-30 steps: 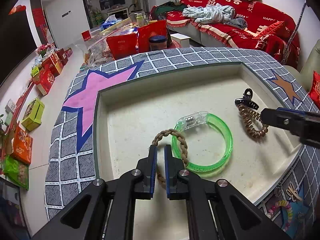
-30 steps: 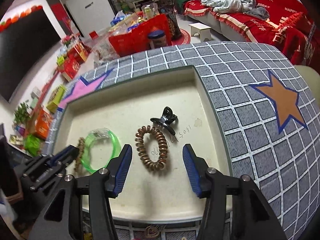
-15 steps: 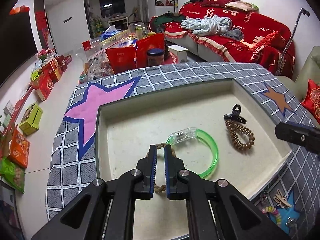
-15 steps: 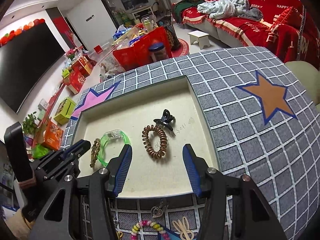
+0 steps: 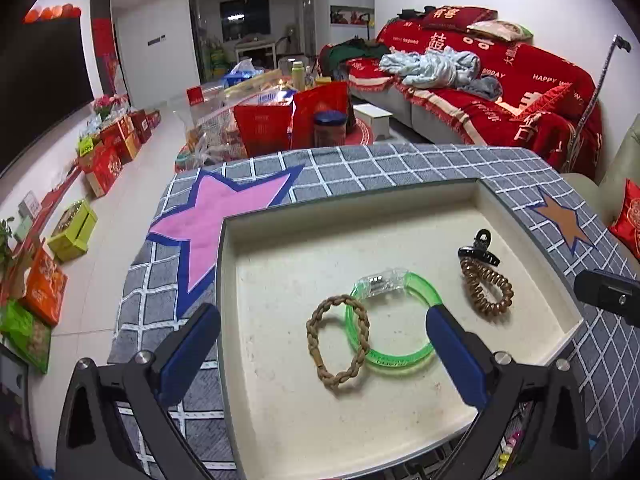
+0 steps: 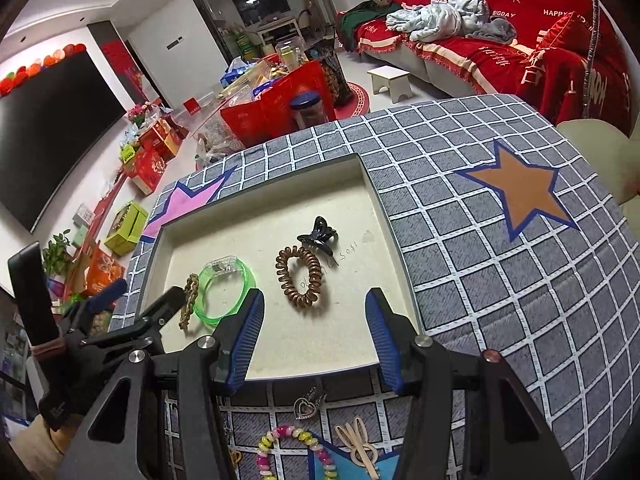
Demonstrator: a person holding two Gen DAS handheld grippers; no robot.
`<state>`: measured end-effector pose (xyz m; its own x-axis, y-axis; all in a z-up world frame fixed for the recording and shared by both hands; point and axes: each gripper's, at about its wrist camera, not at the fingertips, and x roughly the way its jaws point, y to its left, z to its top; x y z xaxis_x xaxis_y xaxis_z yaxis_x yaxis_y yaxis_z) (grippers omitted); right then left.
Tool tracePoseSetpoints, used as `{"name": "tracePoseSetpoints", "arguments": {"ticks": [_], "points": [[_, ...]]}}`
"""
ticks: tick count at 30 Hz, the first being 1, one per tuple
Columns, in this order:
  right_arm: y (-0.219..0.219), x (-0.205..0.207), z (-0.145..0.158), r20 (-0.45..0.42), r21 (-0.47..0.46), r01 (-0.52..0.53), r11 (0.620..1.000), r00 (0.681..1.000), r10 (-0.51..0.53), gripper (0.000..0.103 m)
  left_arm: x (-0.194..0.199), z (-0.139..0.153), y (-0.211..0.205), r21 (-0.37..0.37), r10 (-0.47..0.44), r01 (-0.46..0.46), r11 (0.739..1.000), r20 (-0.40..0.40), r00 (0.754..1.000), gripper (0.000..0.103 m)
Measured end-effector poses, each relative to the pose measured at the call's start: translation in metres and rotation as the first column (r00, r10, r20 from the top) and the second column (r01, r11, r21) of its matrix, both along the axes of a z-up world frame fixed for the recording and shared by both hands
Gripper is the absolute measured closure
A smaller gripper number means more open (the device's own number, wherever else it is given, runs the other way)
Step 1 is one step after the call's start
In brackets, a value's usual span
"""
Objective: Organize jewelry
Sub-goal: 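Open the left tool to drop the braided bracelet beside the green bangle, then move the right tool to the silver heart pendant while the left tool reaches the yellow hair tie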
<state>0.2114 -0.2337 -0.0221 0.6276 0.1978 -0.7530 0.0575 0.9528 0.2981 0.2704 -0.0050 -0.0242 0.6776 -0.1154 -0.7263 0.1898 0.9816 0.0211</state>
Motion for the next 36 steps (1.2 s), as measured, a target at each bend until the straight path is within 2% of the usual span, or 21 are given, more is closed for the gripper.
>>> {"name": "tracePoseSetpoints", "arguments": {"ticks": [4, 6, 7, 8, 10, 11, 12, 18, 21, 24, 28, 32, 36], "points": [[0.000, -0.002, 0.001, -0.001, 0.006, -0.004, 1.000, 1.000, 0.004, 0.046, 0.001, -0.002, 0.001, 0.021, 0.010, -0.010, 1.000, 0.012, 1.000, 0.000], [0.001, -0.006, 0.003, 0.002, 0.008, -0.013, 1.000, 1.000, 0.013, 0.036, -0.002, -0.002, 0.003, 0.024, 0.019, -0.019, 1.000, 0.019, 1.000, 0.000], [0.002, -0.008, 0.004, 0.010, 0.007, -0.018, 1.000, 1.000, 0.018, 0.022, -0.004, -0.001, 0.005, 0.017, 0.021, -0.022, 1.000, 0.017, 1.000, 0.000], [0.003, -0.011, 0.005, 0.018, 0.007, -0.019, 1.000, 1.000, 0.019, 0.017, -0.008, 0.000, 0.008, 0.012, 0.024, -0.024, 1.000, 0.014, 1.000, 0.000], [0.003, -0.019, 0.008, 0.043, 0.004, -0.014, 1.000, 0.999, 0.014, 0.014, -0.014, 0.002, 0.012, 0.000, 0.035, -0.035, 0.999, -0.002, 0.999, 0.000], [0.004, -0.021, 0.009, 0.051, 0.005, -0.014, 1.000, 0.999, 0.014, 0.002, -0.020, 0.005, 0.016, -0.003, 0.037, -0.037, 0.999, -0.004, 0.999, 0.000], [0.004, -0.025, 0.011, 0.064, 0.007, -0.015, 1.000, 0.998, 0.015, 0.000, -0.024, 0.005, 0.017, -0.003, 0.038, -0.038, 0.999, -0.008, 0.999, 0.000], [0.009, -0.042, 0.013, 0.044, 0.017, -0.086, 0.996, 0.995, 0.085, 0.000, -0.058, 0.007, 0.025, -0.016, 0.025, -0.025, 1.000, -0.046, 0.999, 0.000], [0.009, -0.055, 0.013, 0.038, -0.020, -0.092, 0.996, 0.995, 0.093, 0.000, -0.075, 0.007, 0.027, -0.006, 0.030, -0.030, 1.000, -0.057, 0.998, 0.000], [0.005, -0.069, 0.010, 0.029, -0.018, -0.092, 0.996, 0.995, 0.092, 0.000, -0.094, 0.005, 0.028, 0.004, 0.036, -0.036, 0.999, -0.060, 0.998, 0.000], [-0.004, -0.090, -0.003, -0.020, -0.013, -0.078, 0.997, 0.997, 0.078, 0.000, -0.111, -0.003, 0.033, -0.037, 0.052, -0.057, 0.998, -0.112, 0.992, 0.000], [-0.009, -0.107, -0.023, -0.077, -0.028, -0.069, 0.997, 0.995, 0.067, 0.000, -0.124, -0.016, 0.031, -0.082, 0.024, -0.038, 0.996, -0.174, 0.985, 0.000], [-0.007, -0.123, -0.039, -0.115, -0.065, -0.077, 0.995, 0.991, 0.069, 0.000, -0.139, -0.031, 0.023, -0.072, 0.017, -0.033, 0.997, -0.215, 0.977, 0.000]]}}
